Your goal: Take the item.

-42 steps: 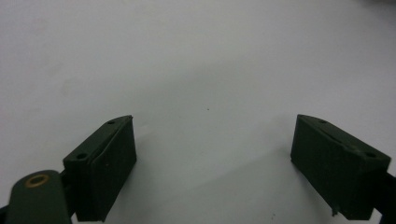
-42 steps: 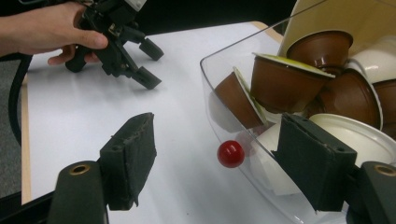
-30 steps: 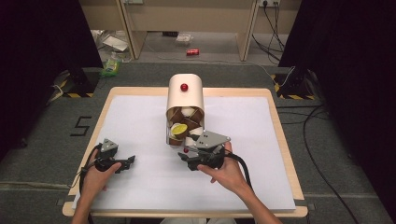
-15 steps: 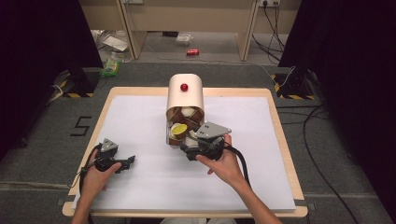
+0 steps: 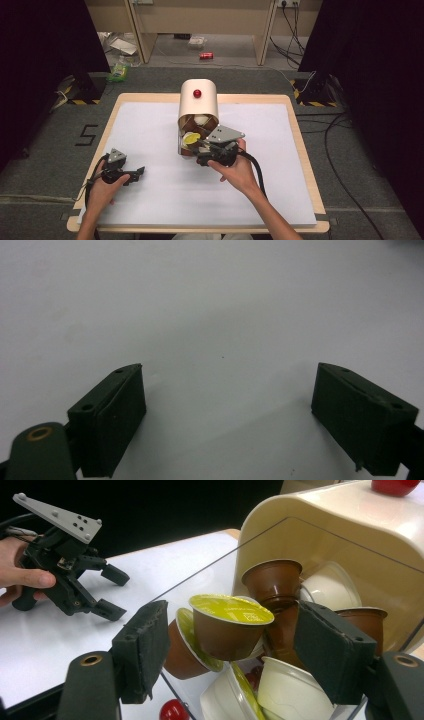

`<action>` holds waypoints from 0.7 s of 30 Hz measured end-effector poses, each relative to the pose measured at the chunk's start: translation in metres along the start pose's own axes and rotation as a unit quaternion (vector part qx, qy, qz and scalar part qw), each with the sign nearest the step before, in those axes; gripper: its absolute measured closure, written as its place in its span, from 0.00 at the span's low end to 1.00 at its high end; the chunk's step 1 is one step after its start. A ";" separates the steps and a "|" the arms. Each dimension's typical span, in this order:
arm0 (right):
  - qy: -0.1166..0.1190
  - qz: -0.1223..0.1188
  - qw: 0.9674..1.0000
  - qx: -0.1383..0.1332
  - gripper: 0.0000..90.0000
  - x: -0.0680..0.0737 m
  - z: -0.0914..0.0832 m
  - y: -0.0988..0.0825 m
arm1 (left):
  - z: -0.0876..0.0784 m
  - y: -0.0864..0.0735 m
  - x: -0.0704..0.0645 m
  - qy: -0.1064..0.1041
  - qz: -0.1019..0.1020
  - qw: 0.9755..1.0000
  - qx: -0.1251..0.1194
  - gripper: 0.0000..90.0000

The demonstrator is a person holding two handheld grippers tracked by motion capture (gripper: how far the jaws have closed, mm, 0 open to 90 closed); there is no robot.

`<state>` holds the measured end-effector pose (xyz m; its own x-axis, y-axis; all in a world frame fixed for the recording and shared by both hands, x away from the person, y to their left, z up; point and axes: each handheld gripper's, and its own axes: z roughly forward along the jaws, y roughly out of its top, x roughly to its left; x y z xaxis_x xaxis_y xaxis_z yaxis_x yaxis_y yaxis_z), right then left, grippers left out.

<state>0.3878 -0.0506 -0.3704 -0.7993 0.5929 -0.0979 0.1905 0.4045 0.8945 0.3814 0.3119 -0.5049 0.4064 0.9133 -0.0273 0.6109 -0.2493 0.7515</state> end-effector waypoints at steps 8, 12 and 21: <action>0.005 0.010 1.000 0.002 0.38 -0.001 0.013 0.001 | 0.000 0.000 0.000 0.000 0.000 1.000 0.000 0.15; 0.001 0.011 1.000 0.011 0.39 -0.001 0.021 0.001 | 0.000 0.000 0.000 0.000 0.000 1.000 0.000 0.15; -0.004 0.016 1.000 0.018 0.40 -0.004 0.029 -0.003 | 0.000 0.000 0.000 0.000 0.001 1.000 0.000 0.15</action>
<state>0.4066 -0.0340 -0.3856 -0.7881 0.6111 -0.0736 0.2360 0.4105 0.8808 0.3815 0.3121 -0.5049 0.4077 0.9127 -0.0265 0.6100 -0.2507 0.7517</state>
